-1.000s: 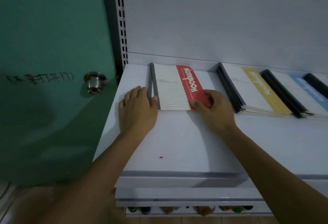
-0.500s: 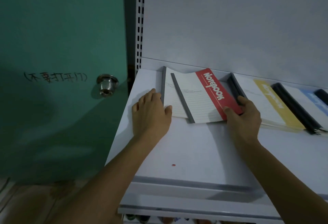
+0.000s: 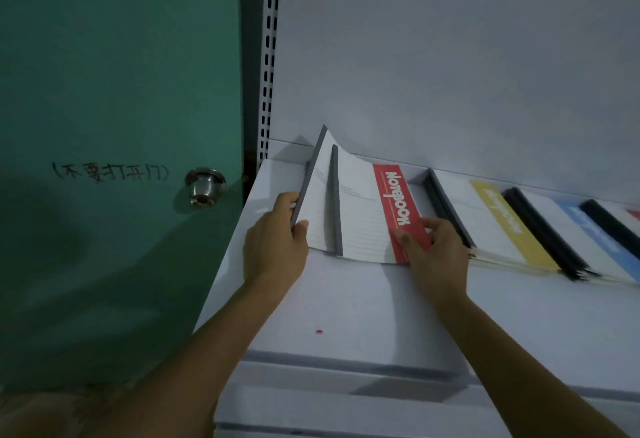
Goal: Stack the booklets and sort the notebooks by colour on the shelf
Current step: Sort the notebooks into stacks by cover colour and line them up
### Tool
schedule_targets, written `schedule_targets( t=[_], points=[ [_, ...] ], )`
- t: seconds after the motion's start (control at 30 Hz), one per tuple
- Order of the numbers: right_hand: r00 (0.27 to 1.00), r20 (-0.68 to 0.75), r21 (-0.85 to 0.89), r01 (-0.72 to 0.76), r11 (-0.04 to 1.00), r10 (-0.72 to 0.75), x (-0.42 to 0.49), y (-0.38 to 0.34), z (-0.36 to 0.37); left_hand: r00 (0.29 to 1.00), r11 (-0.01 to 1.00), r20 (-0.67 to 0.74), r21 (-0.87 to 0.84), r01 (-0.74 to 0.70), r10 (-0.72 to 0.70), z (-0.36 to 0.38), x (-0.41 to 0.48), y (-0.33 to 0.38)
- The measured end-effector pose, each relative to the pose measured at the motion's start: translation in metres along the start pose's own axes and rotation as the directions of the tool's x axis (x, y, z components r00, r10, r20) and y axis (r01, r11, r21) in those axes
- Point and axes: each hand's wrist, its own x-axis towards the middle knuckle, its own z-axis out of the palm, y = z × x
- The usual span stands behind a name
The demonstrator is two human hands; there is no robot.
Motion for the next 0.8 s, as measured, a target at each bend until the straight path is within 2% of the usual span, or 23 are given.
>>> schedule_targets(
  t=[0.2, 0.37, 0.43, 0.53, 0.6, 0.8],
  points=[
    [0.996, 0.030, 0.094, -0.083, 0.992, 0.080, -0.064, 0.004, -0.029, 0.995, 0.993, 0.073, 0.093, -0.067, 0.061, -0.026, -0.046, 0.003],
    [0.989, 0.037, 0.397, -0.149, 0.906, 0.146, -0.112, 0.002, -0.064, 0.995, 0.976, -0.104, -0.215, -0.024, 0.002, -0.042, -0.093, 0.046],
    [0.986, 0.050, 0.508, -0.160, 0.847, 0.157, -0.131, 0.008, -0.083, 0.985, 0.926, -0.165, -0.377, -0.006, -0.060, -0.034, -0.120, 0.066],
    [0.982, 0.056, 0.603, -0.178, 0.778, 0.181, -0.152, 0.020, -0.125, 0.983, 0.841, -0.164, -0.541, -0.015, -0.088, -0.018, -0.160, 0.099],
    [0.980, 0.032, 0.628, -0.173, 0.759, 0.197, -0.157, 0.035, -0.156, 0.981, 0.799, -0.164, -0.601, -0.014, -0.107, -0.004, -0.185, 0.118],
    [0.971, -0.045, 0.616, -0.157, 0.772, 0.234, -0.162, 0.096, -0.255, 0.985, 0.764, -0.098, -0.643, 0.043, -0.139, 0.076, -0.276, 0.169]
  ],
)
